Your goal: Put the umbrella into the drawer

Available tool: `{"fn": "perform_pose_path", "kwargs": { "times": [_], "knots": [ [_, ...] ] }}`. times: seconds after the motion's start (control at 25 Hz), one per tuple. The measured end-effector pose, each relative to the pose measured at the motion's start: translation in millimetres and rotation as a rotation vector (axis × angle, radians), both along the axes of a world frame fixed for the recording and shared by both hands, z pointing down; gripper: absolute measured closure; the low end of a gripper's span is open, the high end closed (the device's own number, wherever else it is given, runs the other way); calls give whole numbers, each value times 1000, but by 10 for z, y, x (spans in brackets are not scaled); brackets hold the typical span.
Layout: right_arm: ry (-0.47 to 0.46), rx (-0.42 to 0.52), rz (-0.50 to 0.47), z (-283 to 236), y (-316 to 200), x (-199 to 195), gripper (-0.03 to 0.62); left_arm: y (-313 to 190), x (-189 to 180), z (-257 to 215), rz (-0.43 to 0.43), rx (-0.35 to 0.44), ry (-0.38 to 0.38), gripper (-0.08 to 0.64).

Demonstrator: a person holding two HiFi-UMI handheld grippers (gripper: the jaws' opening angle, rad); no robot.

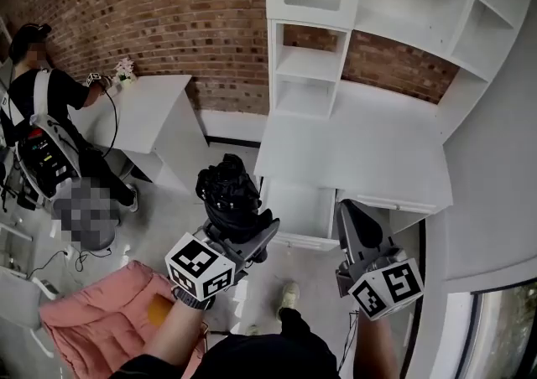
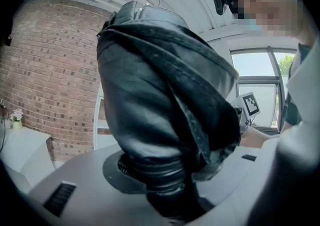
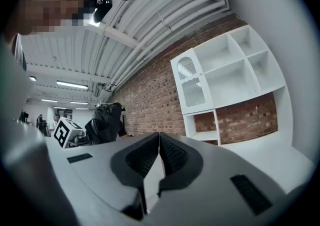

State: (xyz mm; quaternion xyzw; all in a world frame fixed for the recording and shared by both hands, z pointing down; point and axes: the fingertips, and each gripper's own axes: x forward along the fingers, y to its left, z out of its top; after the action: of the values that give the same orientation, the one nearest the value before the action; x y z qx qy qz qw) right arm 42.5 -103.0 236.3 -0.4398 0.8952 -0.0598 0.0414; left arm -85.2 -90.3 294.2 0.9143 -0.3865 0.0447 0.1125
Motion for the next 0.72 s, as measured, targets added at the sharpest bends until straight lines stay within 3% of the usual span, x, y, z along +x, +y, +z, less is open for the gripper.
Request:
{"fn": "perform_pose_path", "kwargs": {
  "times": [0.2,0.4,0.72],
  "knots": [
    [-22,-21,-33,239,-476,149,589,-432,199,276,7,-13,-25,357],
    [-61,-67,-51,455,-904,274,589,-816,376,526,31,-17,-107,357],
    [-46,-109,-43,813,-1195,126,589,-1156,426,1004,102,-42,-129,357]
  ]
}}
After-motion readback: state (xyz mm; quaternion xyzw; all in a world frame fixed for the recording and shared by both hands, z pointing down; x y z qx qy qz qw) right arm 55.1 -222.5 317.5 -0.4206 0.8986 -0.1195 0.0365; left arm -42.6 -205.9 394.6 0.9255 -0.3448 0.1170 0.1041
